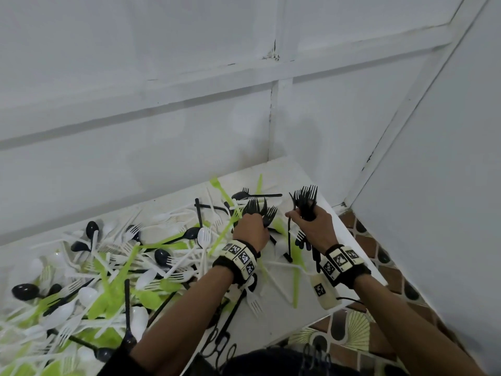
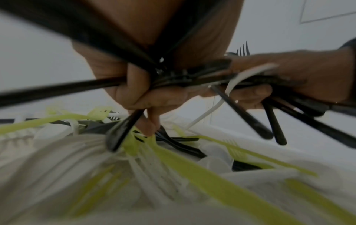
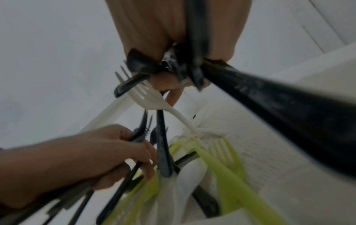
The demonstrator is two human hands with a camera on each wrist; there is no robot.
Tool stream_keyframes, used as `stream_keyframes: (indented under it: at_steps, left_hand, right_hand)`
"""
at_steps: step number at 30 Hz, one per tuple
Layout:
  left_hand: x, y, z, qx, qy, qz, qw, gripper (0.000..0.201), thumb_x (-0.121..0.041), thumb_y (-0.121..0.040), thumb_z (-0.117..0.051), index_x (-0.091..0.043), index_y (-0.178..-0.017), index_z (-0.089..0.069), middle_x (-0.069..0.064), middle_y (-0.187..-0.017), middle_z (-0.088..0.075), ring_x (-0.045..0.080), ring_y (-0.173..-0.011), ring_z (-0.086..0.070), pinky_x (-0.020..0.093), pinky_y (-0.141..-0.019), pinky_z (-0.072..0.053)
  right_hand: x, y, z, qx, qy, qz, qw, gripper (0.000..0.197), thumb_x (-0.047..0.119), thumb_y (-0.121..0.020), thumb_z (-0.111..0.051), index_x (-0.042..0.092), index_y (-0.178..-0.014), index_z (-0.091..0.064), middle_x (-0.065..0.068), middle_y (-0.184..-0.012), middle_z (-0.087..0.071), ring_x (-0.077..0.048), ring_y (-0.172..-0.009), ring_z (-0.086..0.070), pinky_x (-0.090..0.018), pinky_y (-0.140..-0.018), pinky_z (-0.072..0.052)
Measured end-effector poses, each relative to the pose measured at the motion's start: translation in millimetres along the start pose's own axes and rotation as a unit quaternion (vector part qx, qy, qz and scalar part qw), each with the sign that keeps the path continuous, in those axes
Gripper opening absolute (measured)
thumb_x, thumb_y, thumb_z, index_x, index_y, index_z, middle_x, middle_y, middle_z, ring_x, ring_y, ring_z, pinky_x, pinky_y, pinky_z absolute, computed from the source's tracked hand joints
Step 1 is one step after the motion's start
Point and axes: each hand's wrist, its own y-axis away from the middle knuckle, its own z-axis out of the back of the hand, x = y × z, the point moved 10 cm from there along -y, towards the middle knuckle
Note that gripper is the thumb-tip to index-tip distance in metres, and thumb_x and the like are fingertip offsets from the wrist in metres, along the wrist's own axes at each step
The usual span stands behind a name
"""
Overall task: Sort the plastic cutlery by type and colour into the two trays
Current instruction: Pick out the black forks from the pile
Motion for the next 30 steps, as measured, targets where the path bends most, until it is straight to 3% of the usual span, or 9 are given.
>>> stream_keyframes:
  at_steps: [4, 8, 10, 12, 15, 19, 23, 27, 30]
  left_hand:
    - [-15, -2, -8, 0.016, -0.072, -0.013, 0.997, 0.026, -0.029, -0.101, -0.053, -0.006, -0.109, -0.063, 0.015, -0.118, -0.061, 0.033, -0.109, -0.062, 0.04, -0.084, -0.052]
    - [-28, -9, -15, 0.038, -0.094, -0.011, 0.995, 0.025, -0.03, -0.098, -0.057, -0.008, -0.106, -0.066, 0.012, -0.113, -0.064, 0.031, -0.104, -0.065, 0.037, -0.072, -0.048]
    - [-27, -12, -19, 0.049, -0.099, -0.006, 0.994, 0.023, -0.028, -0.097, -0.058, -0.008, -0.106, -0.066, 0.012, -0.114, -0.064, 0.03, -0.105, -0.064, 0.037, -0.072, -0.047]
    - [-23, -12, -22, 0.051, -0.103, 0.0, 0.993, 0.023, -0.028, -0.097, -0.06, -0.008, -0.106, -0.064, 0.012, -0.114, -0.064, 0.031, -0.106, -0.064, 0.037, -0.074, -0.048]
    - [-19, -12, -23, 0.045, -0.085, 0.014, 0.995, 0.02, -0.024, -0.094, -0.059, -0.007, -0.104, -0.063, 0.013, -0.111, -0.065, 0.033, -0.104, -0.065, 0.041, -0.081, -0.054]
    - [-16, -13, -21, 0.029, -0.065, 0.021, 0.997, 0.017, -0.021, -0.094, -0.057, -0.007, -0.103, -0.062, 0.014, -0.11, -0.066, 0.034, -0.105, -0.064, 0.043, -0.084, -0.056]
    - [-16, -13, -17, 0.016, -0.079, 0.017, 0.997, 0.021, -0.026, -0.096, -0.059, -0.009, -0.108, -0.062, 0.012, -0.113, -0.064, 0.033, -0.108, -0.064, 0.041, -0.084, -0.053]
    - [-18, -14, -14, 0.013, -0.117, 0.011, 0.993, 0.018, -0.018, -0.1, -0.055, -0.009, -0.113, -0.062, 0.012, -0.12, -0.062, 0.032, -0.113, -0.062, 0.04, -0.085, -0.05]
    - [-15, -15, -13, 0.02, -0.124, 0.024, 0.992, 0.015, -0.009, -0.097, -0.054, -0.008, -0.111, -0.061, 0.014, -0.119, -0.062, 0.033, -0.112, -0.062, 0.04, -0.084, -0.051]
  right_hand:
    - [1, 1, 2, 0.023, -0.067, -0.001, 0.997, 0.011, 0.021, -0.092, -0.069, 0.013, -0.086, -0.066, 0.004, -0.087, -0.078, -0.01, -0.047, -0.052, -0.016, -0.043, -0.043]
    - [4, 6, -4, 0.015, -0.119, 0.026, 0.992, 0.007, 0.017, -0.089, -0.076, 0.012, -0.084, -0.073, -0.001, -0.088, -0.077, -0.017, -0.086, -0.071, -0.023, -0.082, -0.054]
    - [8, 11, -5, 0.005, -0.137, 0.041, 0.99, 0.008, 0.016, -0.086, -0.08, 0.011, -0.087, -0.074, -0.001, -0.09, -0.077, -0.018, -0.093, -0.072, -0.025, -0.088, -0.054]
    - [15, 16, -2, -0.013, -0.163, 0.049, 0.985, 0.01, 0.015, -0.084, -0.083, 0.012, -0.087, -0.074, 0.0, -0.084, -0.075, -0.013, -0.076, -0.069, -0.022, -0.078, -0.054]
    - [27, 21, 6, -0.039, -0.214, 0.058, 0.974, 0.012, 0.013, -0.083, -0.084, 0.01, -0.086, -0.073, -0.019, -0.074, -0.068, -0.019, -0.053, -0.052, -0.024, -0.057, -0.051]
    - [31, 24, 8, -0.043, -0.233, 0.059, 0.97, 0.013, 0.011, -0.082, -0.084, 0.01, -0.084, -0.072, -0.02, -0.076, -0.069, -0.021, -0.054, -0.051, -0.026, -0.056, -0.051]
    - [26, 30, 1, -0.037, -0.218, 0.057, 0.974, 0.012, 0.006, -0.082, -0.083, 0.006, -0.083, -0.072, 0.0, -0.073, -0.071, -0.015, -0.056, -0.053, -0.015, -0.058, -0.051]
    - [20, 31, -8, -0.02, -0.201, 0.044, 0.978, 0.011, 0.008, -0.083, -0.083, 0.009, -0.085, -0.072, 0.004, -0.078, -0.073, -0.02, -0.044, -0.058, -0.027, -0.045, -0.049]
    - [19, 30, -9, -0.032, -0.181, 0.052, 0.982, 0.012, 0.011, -0.083, -0.084, 0.016, -0.084, -0.074, 0.005, -0.084, -0.075, -0.018, -0.066, -0.069, -0.031, -0.067, -0.056]
